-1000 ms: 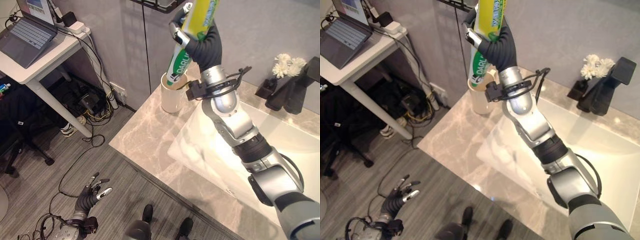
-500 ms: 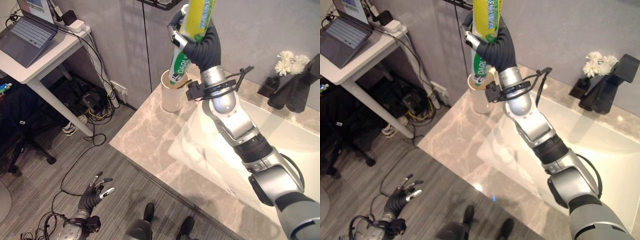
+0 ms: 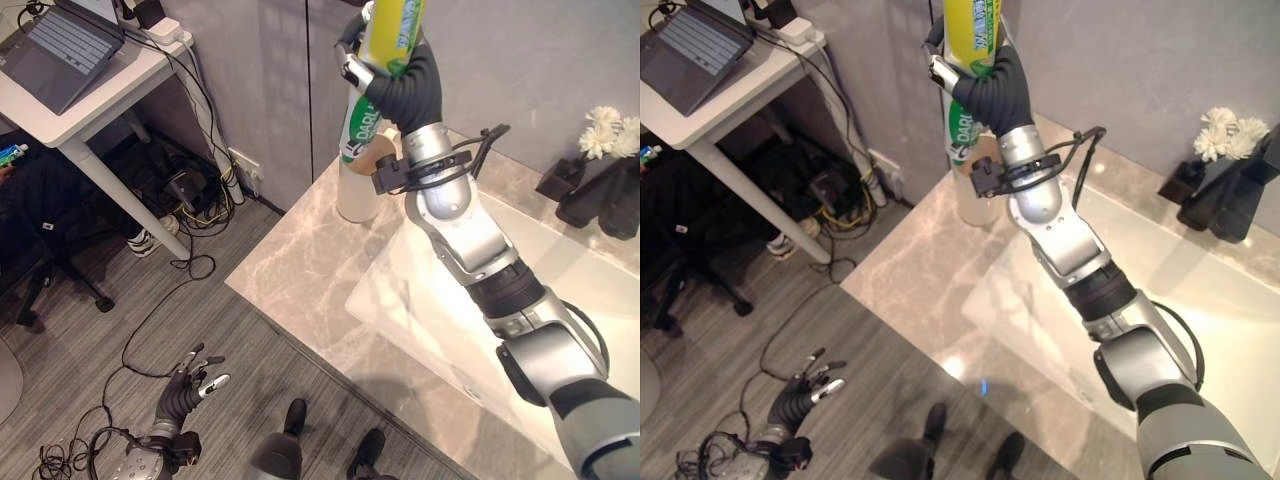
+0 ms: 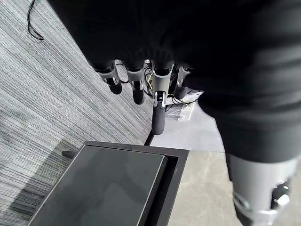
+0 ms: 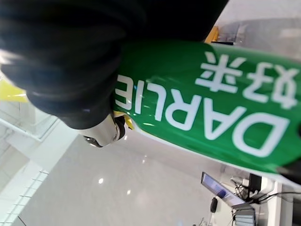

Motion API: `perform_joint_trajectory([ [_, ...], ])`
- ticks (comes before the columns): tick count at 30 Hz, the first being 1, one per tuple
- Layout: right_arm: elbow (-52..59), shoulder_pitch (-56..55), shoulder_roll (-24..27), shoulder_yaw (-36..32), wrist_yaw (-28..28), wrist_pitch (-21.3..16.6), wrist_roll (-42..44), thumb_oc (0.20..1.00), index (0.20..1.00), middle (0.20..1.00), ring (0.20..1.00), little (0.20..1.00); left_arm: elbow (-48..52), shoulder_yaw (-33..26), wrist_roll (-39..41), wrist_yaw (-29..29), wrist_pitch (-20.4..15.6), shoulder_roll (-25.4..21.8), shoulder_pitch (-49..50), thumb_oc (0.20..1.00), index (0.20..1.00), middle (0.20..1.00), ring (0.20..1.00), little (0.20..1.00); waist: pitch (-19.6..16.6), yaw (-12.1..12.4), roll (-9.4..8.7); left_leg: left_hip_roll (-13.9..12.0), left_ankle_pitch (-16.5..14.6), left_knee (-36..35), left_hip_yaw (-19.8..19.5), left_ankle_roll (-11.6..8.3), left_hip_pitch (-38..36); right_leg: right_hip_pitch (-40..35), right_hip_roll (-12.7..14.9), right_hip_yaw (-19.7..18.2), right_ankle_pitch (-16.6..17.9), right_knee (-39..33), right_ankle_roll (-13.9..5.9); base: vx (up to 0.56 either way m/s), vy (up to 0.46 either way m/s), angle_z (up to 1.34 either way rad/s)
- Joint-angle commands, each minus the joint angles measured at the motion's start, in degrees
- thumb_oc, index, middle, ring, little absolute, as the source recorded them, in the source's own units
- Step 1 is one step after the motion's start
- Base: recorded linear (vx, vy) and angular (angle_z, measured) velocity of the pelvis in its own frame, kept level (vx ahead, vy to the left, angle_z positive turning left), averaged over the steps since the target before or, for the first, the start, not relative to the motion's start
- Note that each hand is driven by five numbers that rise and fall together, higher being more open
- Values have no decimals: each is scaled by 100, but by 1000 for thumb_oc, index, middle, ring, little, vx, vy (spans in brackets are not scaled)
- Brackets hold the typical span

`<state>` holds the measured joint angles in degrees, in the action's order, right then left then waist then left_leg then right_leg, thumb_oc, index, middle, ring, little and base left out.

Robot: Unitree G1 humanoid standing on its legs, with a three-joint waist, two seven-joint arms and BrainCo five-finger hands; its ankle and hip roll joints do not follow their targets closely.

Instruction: Put brush and paste in cup on sink, flatten towel.

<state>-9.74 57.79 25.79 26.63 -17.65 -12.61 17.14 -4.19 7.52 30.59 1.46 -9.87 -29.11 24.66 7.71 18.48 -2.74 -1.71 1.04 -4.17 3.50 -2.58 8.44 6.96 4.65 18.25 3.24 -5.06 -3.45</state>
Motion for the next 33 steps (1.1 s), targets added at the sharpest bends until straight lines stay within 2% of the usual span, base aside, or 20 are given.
perform_joint_trajectory([
  [1,120,790,213,-147,-202,-256,-129,200,200,200,200,200,23,107,22,24,-363,-426,-81,1000,1000,1000,1000,1000,-76,200,-270,336,254,-83,98,160,63,-535,364,-67,43,6,-514,0,0,0],
  [21,396,326,296,-78,66,-203,-281,200,200,200,200,200,-321,330,-70,-119,-297,-298,-211,1000,1000,1000,1000,1000,-145,127,-139,382,165,-83,175,187,10,-573,381,-124,36,6,-545,12,2,-1],
  [33,297,227,164,12,131,-166,-268,200,200,200,200,200,-427,341,-47,-119,-275,-220,-150,1000,1000,1000,1000,1000,-118,124,-152,372,142,-83,200,187,3,-575,359,-155,-4,6,-535,0,0,0],
])
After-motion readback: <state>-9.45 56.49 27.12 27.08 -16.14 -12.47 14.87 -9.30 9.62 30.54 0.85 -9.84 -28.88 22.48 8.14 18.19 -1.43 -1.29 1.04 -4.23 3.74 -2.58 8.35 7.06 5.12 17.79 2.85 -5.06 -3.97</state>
